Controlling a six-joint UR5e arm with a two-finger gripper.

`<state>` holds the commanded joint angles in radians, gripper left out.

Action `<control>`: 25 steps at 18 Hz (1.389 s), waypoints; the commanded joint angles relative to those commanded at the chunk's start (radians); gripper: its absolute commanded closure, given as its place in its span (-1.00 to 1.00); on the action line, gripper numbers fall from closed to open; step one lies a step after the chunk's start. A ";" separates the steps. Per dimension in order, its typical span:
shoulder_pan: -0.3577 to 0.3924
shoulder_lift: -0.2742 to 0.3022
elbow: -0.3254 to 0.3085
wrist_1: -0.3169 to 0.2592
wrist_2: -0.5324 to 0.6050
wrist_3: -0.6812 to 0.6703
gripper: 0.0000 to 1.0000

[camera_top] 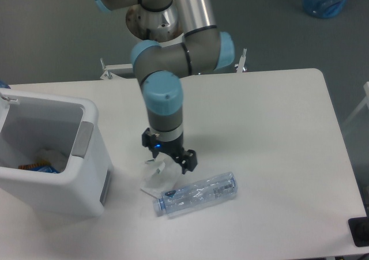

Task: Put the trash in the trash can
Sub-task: 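Move the gripper over the clear plastic wrapper beside the bottle, then lower the gripper and pinch the clear plastic wrapper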

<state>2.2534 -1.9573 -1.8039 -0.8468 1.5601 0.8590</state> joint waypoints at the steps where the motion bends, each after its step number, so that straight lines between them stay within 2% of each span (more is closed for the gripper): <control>1: -0.006 -0.006 -0.008 0.002 0.000 0.000 -0.71; 3: -0.008 -0.015 -0.009 0.000 0.000 0.000 -0.34; 7: -0.009 -0.015 -0.006 -0.002 -0.006 -0.002 0.93; 8: -0.009 -0.012 -0.005 -0.003 -0.012 0.003 1.00; 11: 0.000 -0.008 0.011 -0.011 -0.054 0.003 1.00; 14: 0.006 0.000 0.043 -0.057 -0.054 0.005 1.00; 17: 0.026 0.020 0.096 -0.165 -0.069 0.008 1.00; 21: 0.077 0.067 0.207 -0.346 -0.179 0.015 1.00; 25: 0.133 0.103 0.320 -0.437 -0.331 0.012 1.00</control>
<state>2.3867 -1.8546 -1.4837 -1.2837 1.2292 0.8713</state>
